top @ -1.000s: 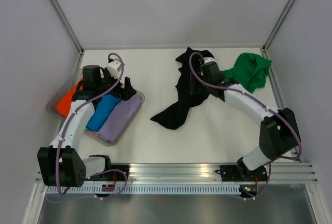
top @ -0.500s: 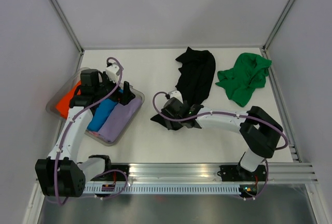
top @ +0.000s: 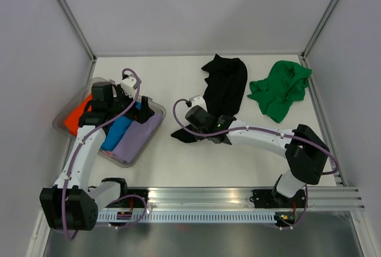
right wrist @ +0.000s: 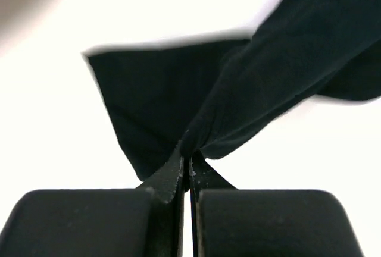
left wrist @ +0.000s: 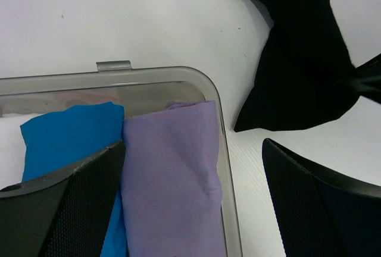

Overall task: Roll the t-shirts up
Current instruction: Flatten the tshirt

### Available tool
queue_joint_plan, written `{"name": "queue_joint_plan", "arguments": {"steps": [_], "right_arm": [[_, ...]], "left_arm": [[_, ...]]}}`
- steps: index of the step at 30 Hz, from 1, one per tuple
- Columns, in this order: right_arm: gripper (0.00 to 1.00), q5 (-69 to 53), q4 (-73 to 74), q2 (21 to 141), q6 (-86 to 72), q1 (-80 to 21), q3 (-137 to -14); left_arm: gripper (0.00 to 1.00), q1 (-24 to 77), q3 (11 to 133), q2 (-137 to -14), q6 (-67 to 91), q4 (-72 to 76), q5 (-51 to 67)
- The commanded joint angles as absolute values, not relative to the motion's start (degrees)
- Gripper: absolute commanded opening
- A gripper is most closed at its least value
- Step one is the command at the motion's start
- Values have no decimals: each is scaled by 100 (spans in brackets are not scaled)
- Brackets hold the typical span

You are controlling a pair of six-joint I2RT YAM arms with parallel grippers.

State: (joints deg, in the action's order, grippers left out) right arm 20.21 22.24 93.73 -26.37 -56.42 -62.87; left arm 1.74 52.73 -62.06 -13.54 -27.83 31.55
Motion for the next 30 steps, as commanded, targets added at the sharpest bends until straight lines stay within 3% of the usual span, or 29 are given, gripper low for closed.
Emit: {"name": "queue_joint_plan", "arguments": {"steps": [1,6,10,17,21,25,30], "right_arm": [[0,1925,2408,8756,-2066,-5669,-7178],[0,1241,2469,8201,-1530,-5669,-8075],[0,678,2724,8051,-1082,-5678,-9470],[0,809,3190,7779,-905,-5248,-10635],[0,957,3331,7349,-1115,-4424,-10363],[0,1046,3296,6874,-1467,-3579,-9125],[0,897,3332,6215,-1774,-2280,-7274]], "left_arm": [[100,202,5309,-6065,-1626,-2944,3085],[100,202,5352,-5915,-1687,-2979,3067],[100,202,5493,-5906,-1687,-2997,2901],[100,202,5678,-5871,-1687,-3032,2926],[100,202,5678,-5845,-1705,-3120,3181],[98,368,5879,-5915,-2108,-3646,3997],[93,1633,5915,-5897,-2522,-3990,3429]]}}
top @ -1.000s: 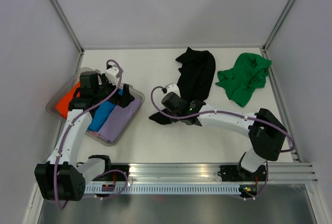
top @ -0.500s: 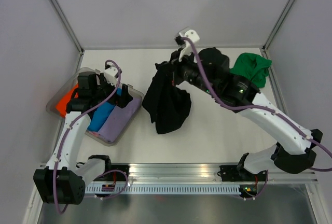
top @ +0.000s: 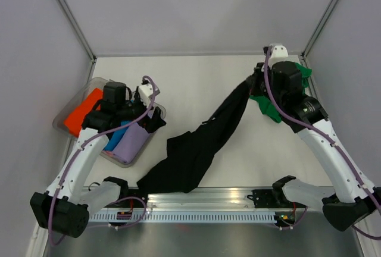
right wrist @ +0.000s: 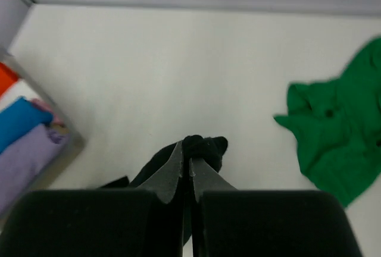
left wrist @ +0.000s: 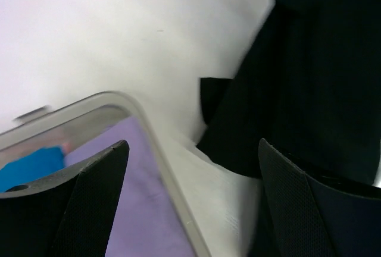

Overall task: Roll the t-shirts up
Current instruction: Flatten the tshirt

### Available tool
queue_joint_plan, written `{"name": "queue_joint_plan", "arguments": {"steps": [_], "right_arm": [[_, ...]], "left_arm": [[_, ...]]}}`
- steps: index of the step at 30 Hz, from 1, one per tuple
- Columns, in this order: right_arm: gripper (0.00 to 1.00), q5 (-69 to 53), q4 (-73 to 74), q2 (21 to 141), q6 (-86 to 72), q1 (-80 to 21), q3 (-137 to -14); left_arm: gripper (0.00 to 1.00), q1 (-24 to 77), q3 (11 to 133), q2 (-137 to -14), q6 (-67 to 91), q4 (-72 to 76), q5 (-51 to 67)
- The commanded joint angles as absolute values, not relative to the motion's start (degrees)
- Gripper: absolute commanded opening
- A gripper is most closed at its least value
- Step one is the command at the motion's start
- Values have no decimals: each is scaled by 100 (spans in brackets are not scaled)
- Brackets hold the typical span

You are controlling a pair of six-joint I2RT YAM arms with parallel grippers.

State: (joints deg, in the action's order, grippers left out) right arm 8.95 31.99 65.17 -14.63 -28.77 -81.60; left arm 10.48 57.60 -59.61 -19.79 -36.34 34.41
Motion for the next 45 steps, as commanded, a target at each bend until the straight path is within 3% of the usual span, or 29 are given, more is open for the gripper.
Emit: {"name": "queue_joint_plan", "arguments": {"steps": [1,8,13,19,37,40,41,42,43,45], "right_arm": [[0,827,3201,6075,-1810,-2102,-7008],[0,703,3068,5529,-1846,-1468,-5626],[0,826,3076,5572,-1784,-1450,-5370],[0,782,2910,5695,-1767,-1450,-5274],[0,598,2689,5572,-1828,-1450,-5036],[0,571,2663,5537,-1846,-1450,-5019],[0,563,2654,5528,-1863,-1459,-5019],[0,563,2637,5502,-1863,-1450,-5019],[0,554,2628,5493,-1881,-1450,-5010],[0,519,2619,5476,-1890,-1450,-5018]], "left_arm": [[93,1835,5889,-5924,-2662,-4138,3236],[88,3427,5283,-6345,-3032,-4788,2453],[74,3718,4792,-6644,-3304,-5203,2067],[75,3876,4167,-6855,-3507,-5397,1715],[74,4657,3472,-7805,-3357,-4184,906],[46,4807,3384,-7717,-3340,-4175,861],[29,4825,3384,-7717,-3331,-4175,844],[20,4834,3392,-7725,-3340,-4184,852],[3,4834,3401,-7734,-3366,-4192,861],[2,4834,3401,-7717,-3331,-4175,879]]}}
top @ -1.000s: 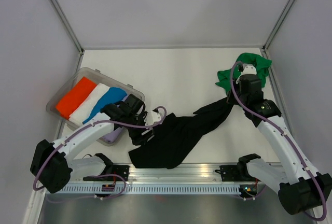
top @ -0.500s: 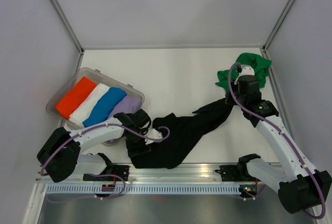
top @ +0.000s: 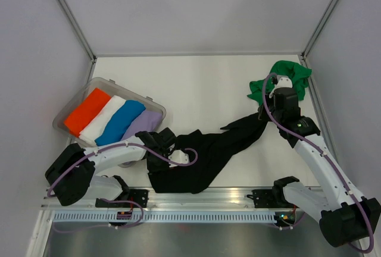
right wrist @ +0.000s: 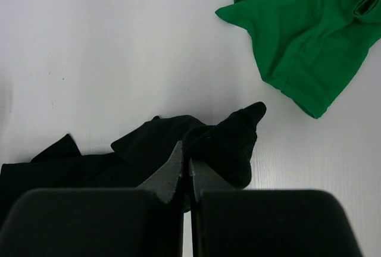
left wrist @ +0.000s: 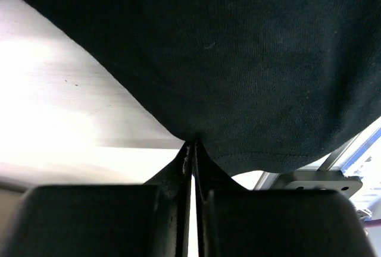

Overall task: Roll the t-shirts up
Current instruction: Flatten the tshirt

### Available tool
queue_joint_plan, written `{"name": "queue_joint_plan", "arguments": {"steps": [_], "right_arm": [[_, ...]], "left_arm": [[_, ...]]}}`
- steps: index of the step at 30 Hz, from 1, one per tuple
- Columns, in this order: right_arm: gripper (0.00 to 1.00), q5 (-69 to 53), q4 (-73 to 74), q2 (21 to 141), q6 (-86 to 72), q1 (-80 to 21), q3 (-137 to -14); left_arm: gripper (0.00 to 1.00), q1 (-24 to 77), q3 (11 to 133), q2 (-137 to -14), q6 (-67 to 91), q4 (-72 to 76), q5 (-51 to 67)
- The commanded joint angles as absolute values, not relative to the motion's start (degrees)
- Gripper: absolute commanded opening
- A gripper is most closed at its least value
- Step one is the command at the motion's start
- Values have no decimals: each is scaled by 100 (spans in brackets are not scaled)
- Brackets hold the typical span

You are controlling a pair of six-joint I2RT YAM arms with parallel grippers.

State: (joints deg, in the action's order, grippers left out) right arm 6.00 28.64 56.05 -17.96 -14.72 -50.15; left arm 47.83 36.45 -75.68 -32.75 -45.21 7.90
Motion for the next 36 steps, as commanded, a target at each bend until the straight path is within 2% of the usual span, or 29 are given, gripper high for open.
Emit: {"name": "queue_joint_plan", "arguments": {"steps": [1,5,13,26,27,31,35,36], "right_arm": [[0,510,2619,5467,-1898,-1459,-5036],[0,527,2698,5414,-1907,-1450,-5097],[0,554,2856,5195,-1898,-1450,-5282],[0,721,3155,4957,-1697,-1450,-5844],[0,747,3129,5079,-1601,-1450,-6149],[0,703,3085,5606,-1416,-1450,-7202],[0,528,2735,6851,-1257,-1424,-8496],[0,484,2699,7116,-1248,-1389,-8812]], "left_arm": [[2,4834,3427,-7656,-3227,-4175,896],[2,4825,3586,-7270,-2936,-4113,1046],[2,4816,3990,-6531,-2778,-4069,598],[2,4790,5053,-6302,-2751,-3833,-1221],[2,4790,5323,-6258,-2777,-3467,-1674],[2,4781,5826,-6415,-3110,-2858,-2161],[2,4624,6923,-7004,-3603,-2277,-2522],[2,4388,7535,-7327,-3656,-2102,-2505]]}}
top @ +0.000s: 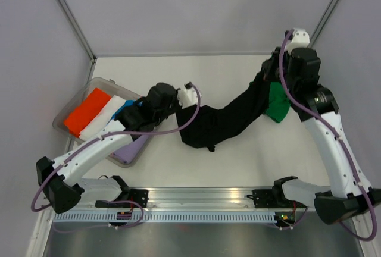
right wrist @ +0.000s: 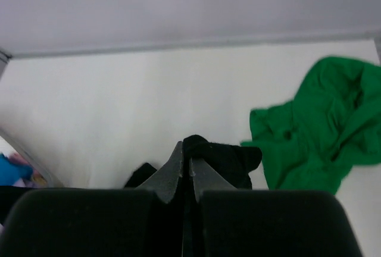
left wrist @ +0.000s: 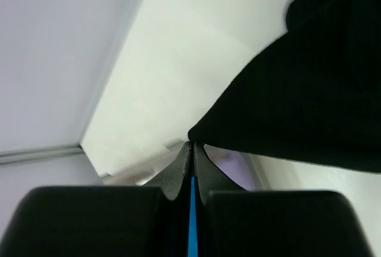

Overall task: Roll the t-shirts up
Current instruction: Flatten the tshirt

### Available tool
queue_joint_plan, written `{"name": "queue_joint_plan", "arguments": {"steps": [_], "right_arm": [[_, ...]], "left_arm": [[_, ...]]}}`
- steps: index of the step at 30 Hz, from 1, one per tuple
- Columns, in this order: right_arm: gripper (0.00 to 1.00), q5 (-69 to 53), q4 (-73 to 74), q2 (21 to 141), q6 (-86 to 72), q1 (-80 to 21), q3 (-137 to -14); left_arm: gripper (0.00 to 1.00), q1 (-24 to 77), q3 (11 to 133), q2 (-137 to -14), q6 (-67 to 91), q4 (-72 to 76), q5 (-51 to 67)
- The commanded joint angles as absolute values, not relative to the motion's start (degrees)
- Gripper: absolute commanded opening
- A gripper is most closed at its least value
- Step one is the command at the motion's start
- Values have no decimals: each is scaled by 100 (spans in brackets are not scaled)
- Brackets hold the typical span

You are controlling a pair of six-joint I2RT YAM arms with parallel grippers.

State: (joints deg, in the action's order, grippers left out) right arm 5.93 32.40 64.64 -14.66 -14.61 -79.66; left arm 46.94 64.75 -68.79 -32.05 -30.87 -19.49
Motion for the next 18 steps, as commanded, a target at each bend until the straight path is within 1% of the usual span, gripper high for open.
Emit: {"name": "queue_joint_plan", "arguments": {"steps": [1,2,3,5,6,8,10,11,12,13,14,15,16,17,18], "right_arm": [[0,431,2716,7406,-1265,-1302,-9625],[0,335,2916,8027,-1327,-1240,-10129],[0,273,3057,8320,-1405,-1091,-11178],[0,19,3295,8952,-1678,-924,-12072],[0,26,3270,9043,-1740,-827,-12529],[0,-149,2929,8948,-1810,-765,-12543],[0,-62,2517,8467,-1749,-695,-11903],[0,-35,2322,8255,-1749,-660,-11083],[0,113,2129,8018,-1758,-642,-10613],[0,132,1735,7546,-1758,-624,-10147],[0,167,1601,7315,-1775,-607,-9699],[0,263,1530,7121,-1784,-546,-8920],[0,351,1486,6745,-1802,-536,-8555],[0,447,1485,6567,-1854,-519,-8204],[0,527,1485,6383,-1907,-510,-7487]], "left_arm": [[2,4229,7880,-7504,-3648,-2092,-2470],[2,4054,8232,-7697,-3621,-2083,-2409],[2,3721,9001,-8091,-3534,-2092,-2417],[2,3342,9612,-8392,-3516,-2083,-2452],[2,3253,9841,-8481,-3516,-2083,-2478],[2,3112,10133,-8508,-3559,-1978,-2435],[2,2997,9845,-8280,-3630,-1812,-2304],[2,2962,9670,-8166,-3682,-1758,-2207],[2,2962,9390,-8035,-3726,-1688,-2084],[2,2962,8804,-7790,-3761,-1513,-1822],[2,2971,8467,-7665,-3779,-1460,-1698],[2,2971,8185,-7577,-3814,-1433,-1583],[2,2971,7600,-7428,-3806,-1346,-1417],[2,2971,7341,-7357,-3788,-1327,-1345],[2,2971,7113,-7304,-3797,-1327,-1240]]}}
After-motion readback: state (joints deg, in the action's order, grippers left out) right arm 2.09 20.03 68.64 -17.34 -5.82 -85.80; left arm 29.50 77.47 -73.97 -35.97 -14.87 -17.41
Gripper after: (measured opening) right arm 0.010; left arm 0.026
